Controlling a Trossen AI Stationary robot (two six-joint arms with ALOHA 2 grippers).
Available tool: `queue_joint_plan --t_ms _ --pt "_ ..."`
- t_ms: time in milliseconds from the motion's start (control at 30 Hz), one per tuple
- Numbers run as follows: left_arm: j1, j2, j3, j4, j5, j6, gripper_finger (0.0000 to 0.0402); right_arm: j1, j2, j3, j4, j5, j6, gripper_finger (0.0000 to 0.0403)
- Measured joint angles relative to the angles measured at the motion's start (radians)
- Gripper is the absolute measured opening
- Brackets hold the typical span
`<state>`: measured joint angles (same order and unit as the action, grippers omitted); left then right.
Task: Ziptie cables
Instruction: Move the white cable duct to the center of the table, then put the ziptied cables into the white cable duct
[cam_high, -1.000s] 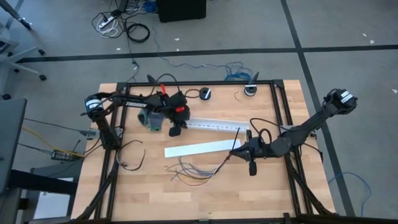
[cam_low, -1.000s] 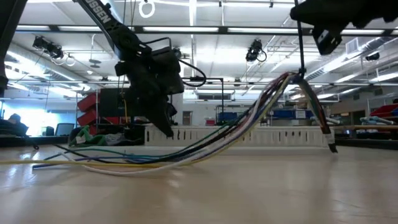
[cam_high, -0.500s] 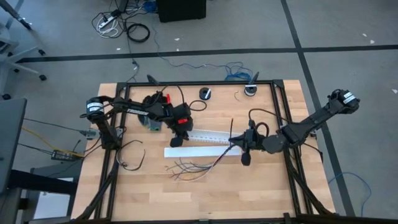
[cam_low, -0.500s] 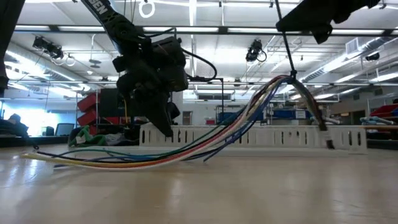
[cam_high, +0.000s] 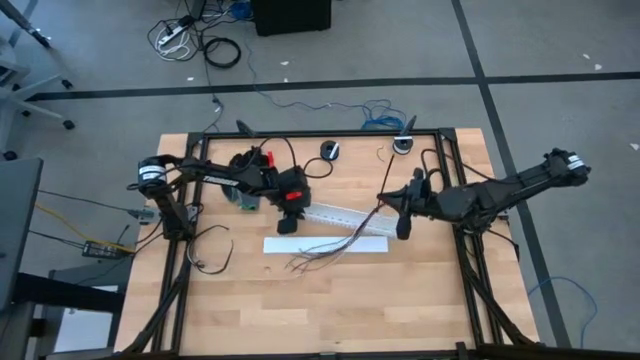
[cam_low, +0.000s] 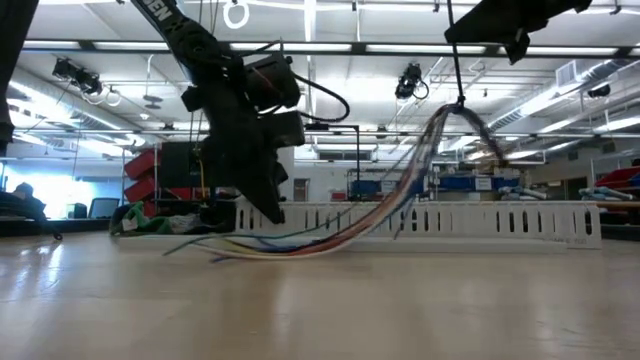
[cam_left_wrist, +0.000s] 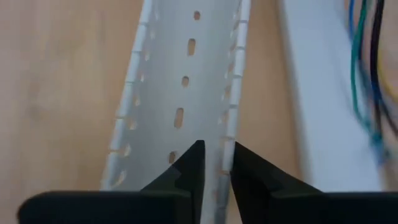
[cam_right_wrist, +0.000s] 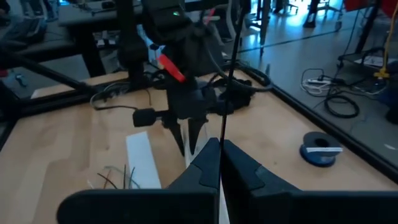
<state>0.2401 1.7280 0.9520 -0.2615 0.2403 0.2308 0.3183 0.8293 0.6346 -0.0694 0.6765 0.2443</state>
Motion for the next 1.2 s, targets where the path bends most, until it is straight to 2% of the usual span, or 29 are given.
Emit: queue_joint_plan --t_ms 67,133,333,467,567,767,967,1100,1200 --pt "0.0 -0.027 0.0 0.003 -0.035 0.018 0.0074 -0.007 -0.013 0.0 -0.008 -0.001 -0.003 0.0" --pt "0.001 -0.068 0.0 0.004 -0.018 0.022 0.0077 -0.013 -0.023 0.0 -0.011 -0.006 -0.003 0.0" --pt "-0.001 -0.197 0.003 0.014 0.213 -0.026 0.0079 -0.033 -0.035 0.0 -0.013 -0.025 -0.021 0.0" --pt "-0.019 -0.261 0.003 0.032 0.191 -0.04 0.0079 -0.049 -0.037 0.0 0.012 -0.026 -0.042 0.0" --pt "-0.043 -0.274 0.003 0.132 0.211 -0.087 0.008 -0.064 -0.039 0.0 0.052 -0.029 -0.07 0.0" --pt "-0.073 -0.23 0.004 0.406 0.218 -0.235 0.0089 -0.105 -0.038 0.0 0.118 -0.107 -0.117 0.0" --pt "-0.056 -0.154 0.004 0.577 0.229 -0.374 0.0113 -0.117 -0.038 0.0 0.152 -0.181 -0.135 0.0" --pt "-0.043 -0.069 0.004 0.79 0.362 -0.568 0.0128 -0.117 -0.038 0.0 0.153 -0.183 -0.147 0.0" --pt "-0.045 -0.016 0.004 0.888 0.392 -0.675 0.0137 -0.117 -0.038 0.0 0.154 -0.184 -0.154 0.0"
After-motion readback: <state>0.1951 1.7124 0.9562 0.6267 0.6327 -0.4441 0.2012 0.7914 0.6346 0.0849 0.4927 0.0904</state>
